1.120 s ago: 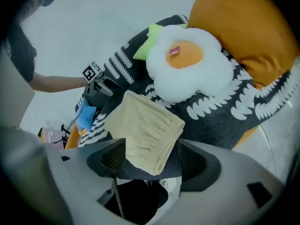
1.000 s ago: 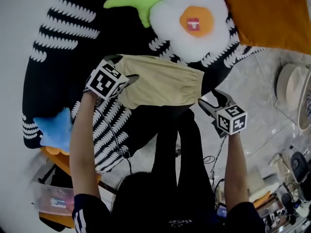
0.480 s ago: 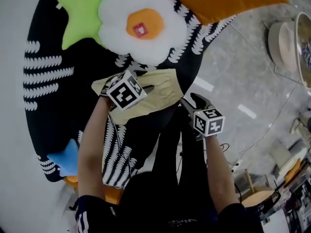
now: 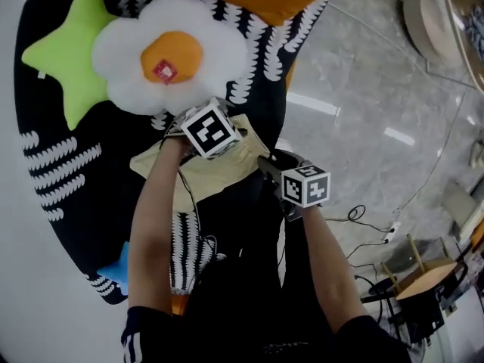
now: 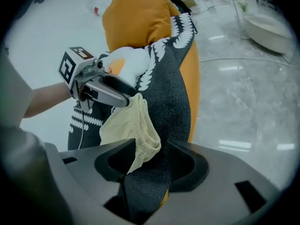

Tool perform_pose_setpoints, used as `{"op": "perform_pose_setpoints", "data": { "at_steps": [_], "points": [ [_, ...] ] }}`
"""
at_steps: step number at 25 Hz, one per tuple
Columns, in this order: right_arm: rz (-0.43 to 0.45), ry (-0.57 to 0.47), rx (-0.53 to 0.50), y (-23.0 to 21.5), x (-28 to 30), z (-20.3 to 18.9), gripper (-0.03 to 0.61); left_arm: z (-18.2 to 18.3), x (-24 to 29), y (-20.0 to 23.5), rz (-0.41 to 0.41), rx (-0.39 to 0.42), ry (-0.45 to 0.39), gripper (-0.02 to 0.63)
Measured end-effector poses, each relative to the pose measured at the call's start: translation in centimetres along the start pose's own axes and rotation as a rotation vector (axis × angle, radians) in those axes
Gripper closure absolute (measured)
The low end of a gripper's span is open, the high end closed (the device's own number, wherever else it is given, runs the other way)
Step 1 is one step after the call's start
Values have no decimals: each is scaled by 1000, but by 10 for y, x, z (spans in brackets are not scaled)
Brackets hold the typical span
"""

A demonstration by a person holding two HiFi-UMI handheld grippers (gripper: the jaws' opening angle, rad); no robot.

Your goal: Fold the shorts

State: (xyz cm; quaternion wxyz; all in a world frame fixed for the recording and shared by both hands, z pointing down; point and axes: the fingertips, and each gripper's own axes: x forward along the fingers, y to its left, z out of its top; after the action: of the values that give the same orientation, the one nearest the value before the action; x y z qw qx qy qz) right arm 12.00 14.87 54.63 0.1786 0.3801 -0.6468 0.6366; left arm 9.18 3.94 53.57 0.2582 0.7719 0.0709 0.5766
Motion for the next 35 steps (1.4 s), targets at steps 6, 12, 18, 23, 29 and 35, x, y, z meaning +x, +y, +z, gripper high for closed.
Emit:
{"op": "perform_pose_setpoints", "data": {
  "at_steps": [6,12,18,23,29,35],
  "points": [
    [42,49,31,-10,5,-8,451,-17,29,-9,-31,58,214,440],
    [50,24,-27,-5,-2,1,503,-16,33,-8,-42,90,170,571],
    [39,-30,-166,-6,-25,30,505,6,18,-4,-68,30,47,581],
    [5,-91,-243,-38,-58,75,505,63,7,3,-26,3,-91,581],
    [-39,-159,-390,-53,-96,139,505,126,-21,20,82,81,-238,581],
    [-28,-175,-529,-26,-117,160,505,140,-58,15,98,118,-319,581]
  ]
}}
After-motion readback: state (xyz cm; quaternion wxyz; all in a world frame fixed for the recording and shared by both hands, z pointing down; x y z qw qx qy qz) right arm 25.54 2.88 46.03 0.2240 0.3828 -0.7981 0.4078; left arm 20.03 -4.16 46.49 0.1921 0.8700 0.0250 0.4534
